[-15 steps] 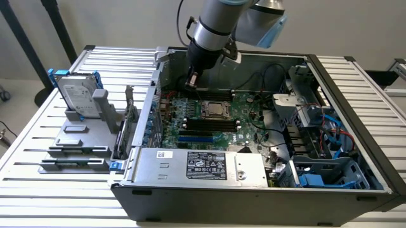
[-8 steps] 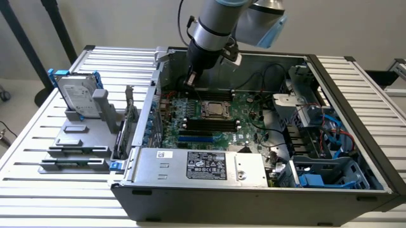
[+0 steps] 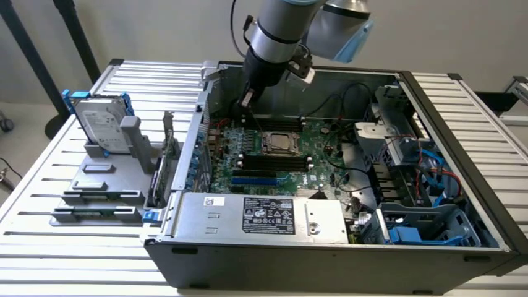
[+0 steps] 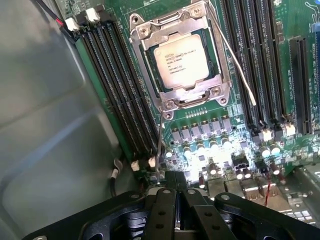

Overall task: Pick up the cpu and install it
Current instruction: 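Install the first cpu locking lever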

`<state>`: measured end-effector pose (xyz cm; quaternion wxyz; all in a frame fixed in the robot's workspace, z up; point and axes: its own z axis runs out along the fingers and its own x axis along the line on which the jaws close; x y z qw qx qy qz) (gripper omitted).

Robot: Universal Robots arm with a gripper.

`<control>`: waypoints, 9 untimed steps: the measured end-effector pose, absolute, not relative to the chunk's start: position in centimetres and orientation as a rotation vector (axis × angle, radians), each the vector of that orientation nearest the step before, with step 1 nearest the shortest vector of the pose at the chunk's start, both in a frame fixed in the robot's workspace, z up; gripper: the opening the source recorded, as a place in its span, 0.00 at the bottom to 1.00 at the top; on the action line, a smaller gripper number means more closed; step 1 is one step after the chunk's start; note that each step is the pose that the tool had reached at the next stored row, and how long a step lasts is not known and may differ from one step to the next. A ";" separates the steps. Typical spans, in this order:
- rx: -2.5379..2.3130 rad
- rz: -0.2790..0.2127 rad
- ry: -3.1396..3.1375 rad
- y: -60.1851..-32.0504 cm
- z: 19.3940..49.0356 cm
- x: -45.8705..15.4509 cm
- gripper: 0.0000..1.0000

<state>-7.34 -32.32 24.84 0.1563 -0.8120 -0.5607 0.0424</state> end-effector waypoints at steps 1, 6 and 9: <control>-2.328 0.117 -1.595 -32.3 25.0 -7.3 0.11; -2.331 0.106 -1.573 -32.5 25.3 -7.8 0.11; -2.339 0.102 -1.559 -32.5 25.3 -8.3 0.11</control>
